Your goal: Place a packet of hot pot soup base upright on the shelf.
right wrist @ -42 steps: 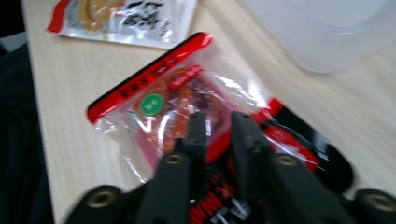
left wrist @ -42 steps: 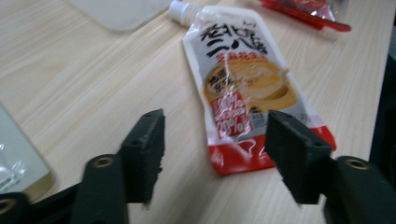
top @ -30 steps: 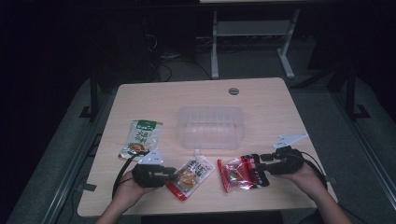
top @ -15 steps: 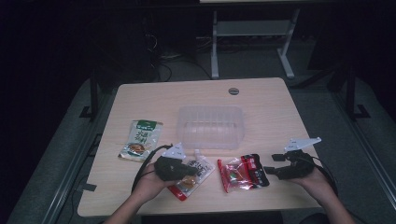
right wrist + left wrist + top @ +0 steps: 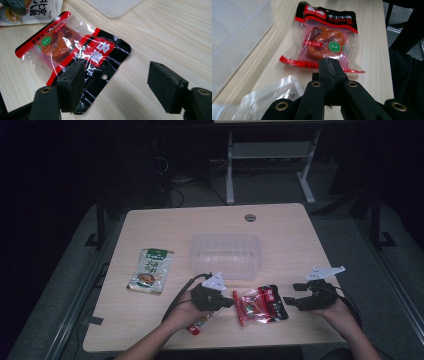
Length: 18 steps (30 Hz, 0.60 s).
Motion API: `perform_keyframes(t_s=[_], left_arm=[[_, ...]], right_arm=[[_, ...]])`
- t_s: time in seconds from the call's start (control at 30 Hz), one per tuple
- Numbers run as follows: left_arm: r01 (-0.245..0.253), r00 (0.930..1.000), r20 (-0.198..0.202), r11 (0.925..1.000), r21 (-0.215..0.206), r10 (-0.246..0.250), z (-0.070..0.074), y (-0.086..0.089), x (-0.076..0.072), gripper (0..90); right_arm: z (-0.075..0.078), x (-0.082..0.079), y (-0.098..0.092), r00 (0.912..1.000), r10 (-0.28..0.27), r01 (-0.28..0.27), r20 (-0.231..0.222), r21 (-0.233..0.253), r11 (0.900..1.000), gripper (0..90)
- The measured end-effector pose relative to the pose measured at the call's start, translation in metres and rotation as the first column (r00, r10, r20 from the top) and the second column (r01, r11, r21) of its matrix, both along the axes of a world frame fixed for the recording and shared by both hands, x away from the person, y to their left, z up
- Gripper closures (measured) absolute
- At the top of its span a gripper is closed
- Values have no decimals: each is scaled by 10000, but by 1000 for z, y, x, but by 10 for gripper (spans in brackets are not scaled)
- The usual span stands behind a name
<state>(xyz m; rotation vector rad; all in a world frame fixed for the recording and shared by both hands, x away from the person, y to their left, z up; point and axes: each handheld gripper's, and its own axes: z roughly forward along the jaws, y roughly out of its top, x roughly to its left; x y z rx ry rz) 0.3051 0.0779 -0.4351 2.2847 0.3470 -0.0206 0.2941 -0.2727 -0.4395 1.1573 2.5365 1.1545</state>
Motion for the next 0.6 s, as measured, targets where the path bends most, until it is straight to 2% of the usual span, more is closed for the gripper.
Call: perform_keyframes(t_s=[0.1, 0.27, 0.3, 0.43, 0.6], left_arm=[[71, 10000, -2, 10000, -9, -71, -4, -10, 3, 897], [211, 9997, -88, 9995, 241, -209, -12, -22, 4, 897], [267, 9996, -49, 9987, 434, -266, -14, -23, 4, 897], [287, 9996, -77, 9974, 662, -283, -18, -24, 3, 897], [300, 9995, -162, 9967, 749, -288, -22, -25, 2, 897]], right_arm=[[0, 0, 0, 10000, 26, -26, 45, 45, 10000, 296], [1, 0, -1, 10000, -18, 18, 61, 64, 10000, 294], [1, 0, -2, 9999, -4, 3, 145, 63, 10000, 294], [2, 0, -4, 9999, -59, 57, 163, 125, 9999, 293], [4, -1, -5, 9998, -139, 135, 175, 199, 9997, 290]])
